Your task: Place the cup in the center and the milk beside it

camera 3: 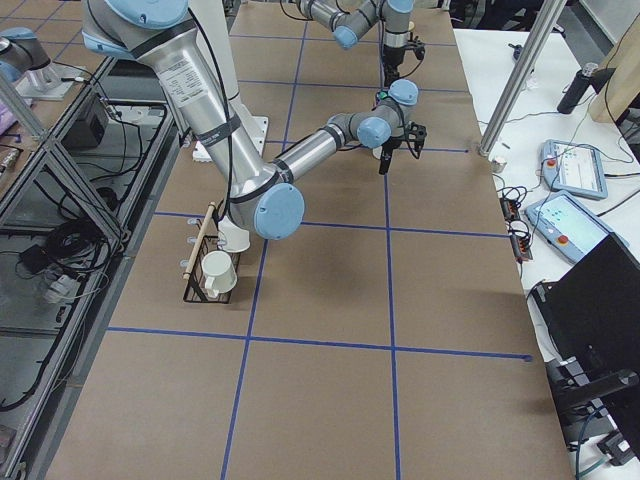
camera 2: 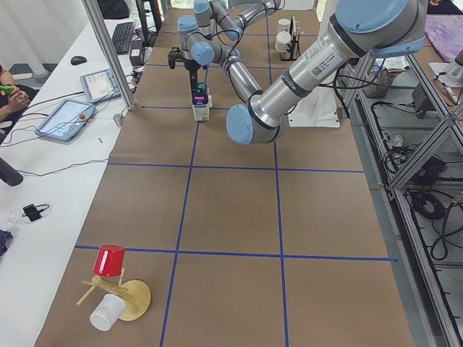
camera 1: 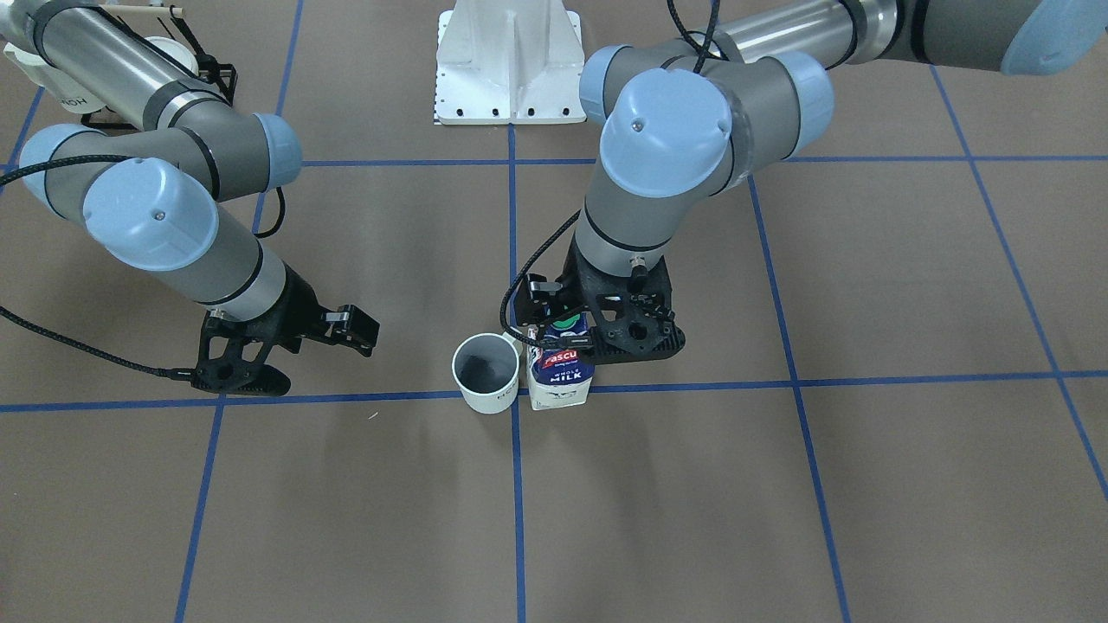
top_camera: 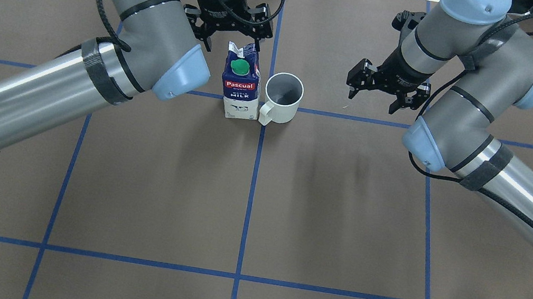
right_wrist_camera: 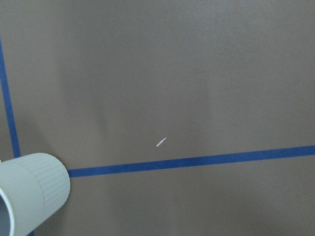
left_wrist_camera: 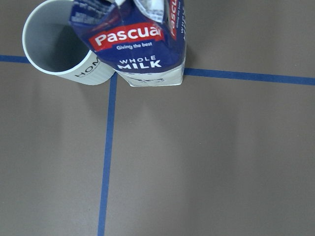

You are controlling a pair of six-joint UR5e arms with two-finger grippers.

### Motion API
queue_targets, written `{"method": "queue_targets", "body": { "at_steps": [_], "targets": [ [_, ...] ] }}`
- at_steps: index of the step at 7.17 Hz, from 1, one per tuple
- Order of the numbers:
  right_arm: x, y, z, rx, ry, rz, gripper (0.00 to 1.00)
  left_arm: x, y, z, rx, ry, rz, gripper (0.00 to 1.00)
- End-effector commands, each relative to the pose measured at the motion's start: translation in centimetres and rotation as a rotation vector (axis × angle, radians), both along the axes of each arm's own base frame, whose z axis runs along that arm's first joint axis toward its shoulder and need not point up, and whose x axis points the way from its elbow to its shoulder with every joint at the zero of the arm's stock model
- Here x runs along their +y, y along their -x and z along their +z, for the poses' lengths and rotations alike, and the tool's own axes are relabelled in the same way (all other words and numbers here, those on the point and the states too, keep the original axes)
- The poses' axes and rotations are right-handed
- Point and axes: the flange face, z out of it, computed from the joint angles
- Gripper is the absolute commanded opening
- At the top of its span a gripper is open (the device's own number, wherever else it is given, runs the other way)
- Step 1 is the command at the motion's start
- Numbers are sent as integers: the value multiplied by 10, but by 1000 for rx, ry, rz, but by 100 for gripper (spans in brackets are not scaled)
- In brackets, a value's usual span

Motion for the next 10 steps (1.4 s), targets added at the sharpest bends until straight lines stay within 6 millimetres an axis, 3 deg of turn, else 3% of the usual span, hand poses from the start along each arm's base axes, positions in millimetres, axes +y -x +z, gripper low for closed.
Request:
{"method": "queue_targets", "body": {
  "at_steps": [1, 2, 3, 4, 5, 6, 7, 8, 9, 10],
  "targets": [
    [-21, -52, 31, -3, -62, -46, 100, -10, 111, 42, 25, -38, -86, 99],
    [-32, -89, 58, 1, -91, -70, 100, -4, 164, 86, 41, -85, -8, 99],
    [-37, -132, 96, 11, -124, -96, 100, -4, 231, 142, 20, -110, -21, 99],
    [-37, -171, 134, 26, -160, -120, 100, 17, 264, 199, -27, -146, 25, 99],
    [-31, -199, 176, 63, -161, -150, 100, 37, 308, 261, -80, -81, -16, 99],
    [-30, -238, 212, 91, -166, -167, 100, 46, 357, 311, -104, -54, -64, 99],
    [-17, -270, 247, 111, -148, -162, 100, 37, 388, 357, -124, 11, -100, 99],
    [-7, -281, 273, 133, -106, -143, 100, 47, 401, 378, -134, 48, -117, 99],
    [-8, -285, 281, 173, -109, -138, 100, 56, 442, 398, -141, 22, -144, 99],
    [-1, -290, 302, 209, -97, -139, 100, 83, 464, 437, -165, -65, -78, 99]
  ]
}}
